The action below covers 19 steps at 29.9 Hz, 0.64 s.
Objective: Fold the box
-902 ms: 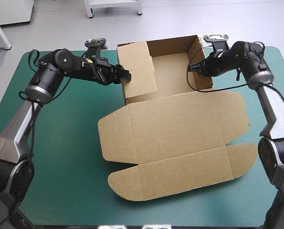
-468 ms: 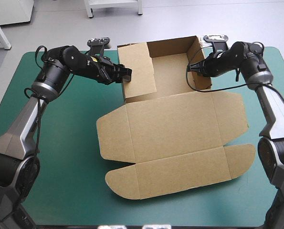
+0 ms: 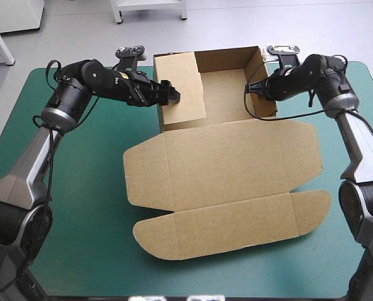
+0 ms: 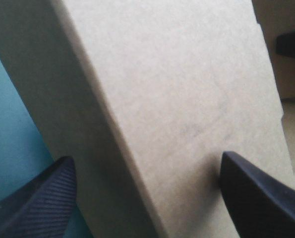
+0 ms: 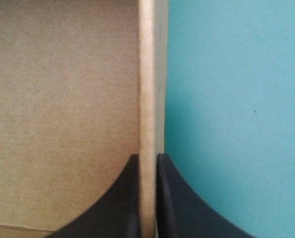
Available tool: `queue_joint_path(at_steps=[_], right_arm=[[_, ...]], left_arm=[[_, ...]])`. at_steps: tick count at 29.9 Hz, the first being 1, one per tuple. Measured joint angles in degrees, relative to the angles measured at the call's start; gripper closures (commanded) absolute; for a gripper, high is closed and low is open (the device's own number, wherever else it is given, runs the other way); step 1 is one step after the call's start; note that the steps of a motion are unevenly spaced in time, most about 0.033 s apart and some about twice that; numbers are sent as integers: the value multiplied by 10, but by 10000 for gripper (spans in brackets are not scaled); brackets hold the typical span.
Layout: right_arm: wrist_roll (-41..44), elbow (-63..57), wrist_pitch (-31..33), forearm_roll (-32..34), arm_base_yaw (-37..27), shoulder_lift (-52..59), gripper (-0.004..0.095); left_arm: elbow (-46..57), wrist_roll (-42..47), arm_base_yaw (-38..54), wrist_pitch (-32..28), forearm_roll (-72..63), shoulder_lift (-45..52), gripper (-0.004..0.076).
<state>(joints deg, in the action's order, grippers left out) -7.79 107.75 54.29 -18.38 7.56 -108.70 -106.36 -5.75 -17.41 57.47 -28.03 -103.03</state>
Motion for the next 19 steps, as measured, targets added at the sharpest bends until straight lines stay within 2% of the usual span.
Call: queue_joint_path(at_steps=[12, 19], right_arm=[[4, 0, 2, -12, 0, 0, 907], [8, 0, 1, 10, 9, 0, 906]], left_arm=[[-1, 18, 0, -23, -21, -6, 131], [-26, 43, 0, -3, -13, -31, 133]])
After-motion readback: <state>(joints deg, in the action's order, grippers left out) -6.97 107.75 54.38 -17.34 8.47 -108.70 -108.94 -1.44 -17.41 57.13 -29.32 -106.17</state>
